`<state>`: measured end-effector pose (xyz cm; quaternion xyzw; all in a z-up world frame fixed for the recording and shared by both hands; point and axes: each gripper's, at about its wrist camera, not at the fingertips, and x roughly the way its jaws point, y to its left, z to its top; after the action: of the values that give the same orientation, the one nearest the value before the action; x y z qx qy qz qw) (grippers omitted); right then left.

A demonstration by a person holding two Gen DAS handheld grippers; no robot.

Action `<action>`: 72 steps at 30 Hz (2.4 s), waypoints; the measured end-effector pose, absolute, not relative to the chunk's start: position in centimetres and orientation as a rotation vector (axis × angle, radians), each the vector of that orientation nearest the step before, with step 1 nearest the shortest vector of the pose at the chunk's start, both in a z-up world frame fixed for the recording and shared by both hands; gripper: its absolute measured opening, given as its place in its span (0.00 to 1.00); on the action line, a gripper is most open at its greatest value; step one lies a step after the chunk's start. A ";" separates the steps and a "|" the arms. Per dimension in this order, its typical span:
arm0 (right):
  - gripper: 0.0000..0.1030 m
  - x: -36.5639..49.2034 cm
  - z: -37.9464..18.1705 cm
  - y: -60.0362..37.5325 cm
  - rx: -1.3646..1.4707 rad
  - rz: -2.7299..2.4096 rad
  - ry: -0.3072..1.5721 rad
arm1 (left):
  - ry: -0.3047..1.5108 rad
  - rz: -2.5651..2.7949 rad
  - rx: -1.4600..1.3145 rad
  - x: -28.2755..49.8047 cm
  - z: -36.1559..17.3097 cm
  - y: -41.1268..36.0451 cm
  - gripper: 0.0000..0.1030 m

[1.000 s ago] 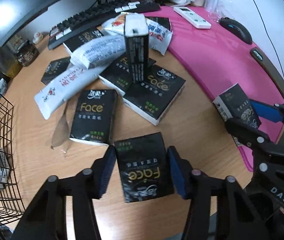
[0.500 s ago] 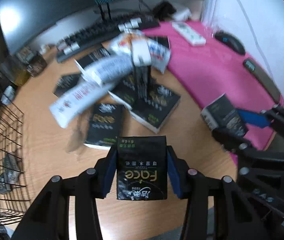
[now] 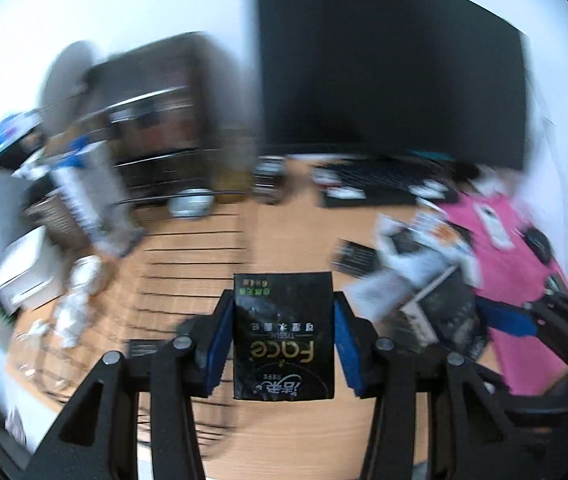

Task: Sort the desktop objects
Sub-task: 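Carry both packs over the wire basket and open both tools to drop them, then return both tools to the desk pile of tissue packs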

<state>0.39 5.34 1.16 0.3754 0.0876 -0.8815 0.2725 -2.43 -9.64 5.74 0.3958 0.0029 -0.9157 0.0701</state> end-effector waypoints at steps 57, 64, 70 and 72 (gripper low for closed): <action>0.53 -2.8 -4.6 14.4 1.221 -2.499 0.211 | -0.124 -2.832 1.528 -4.4 -1.6 -1.1 0.72; 0.53 -5.8 -9.6 17.7 1.390 -2.492 0.186 | -0.217 -2.781 1.677 -6.7 -6.2 2.9 0.72; 0.53 -6.7 -11.7 18.0 1.405 -2.487 0.188 | -0.303 -2.785 1.723 -7.9 -8.6 4.9 0.72; 0.57 -6.9 -11.9 18.4 1.386 -2.494 0.150 | -0.290 -2.793 1.709 -8.5 -9.0 4.7 0.72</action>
<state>-6.94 18.43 -11.94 0.4801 0.0521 -0.8641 0.1417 -8.48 4.66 -8.96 0.5185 -0.0879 -0.8474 -0.0724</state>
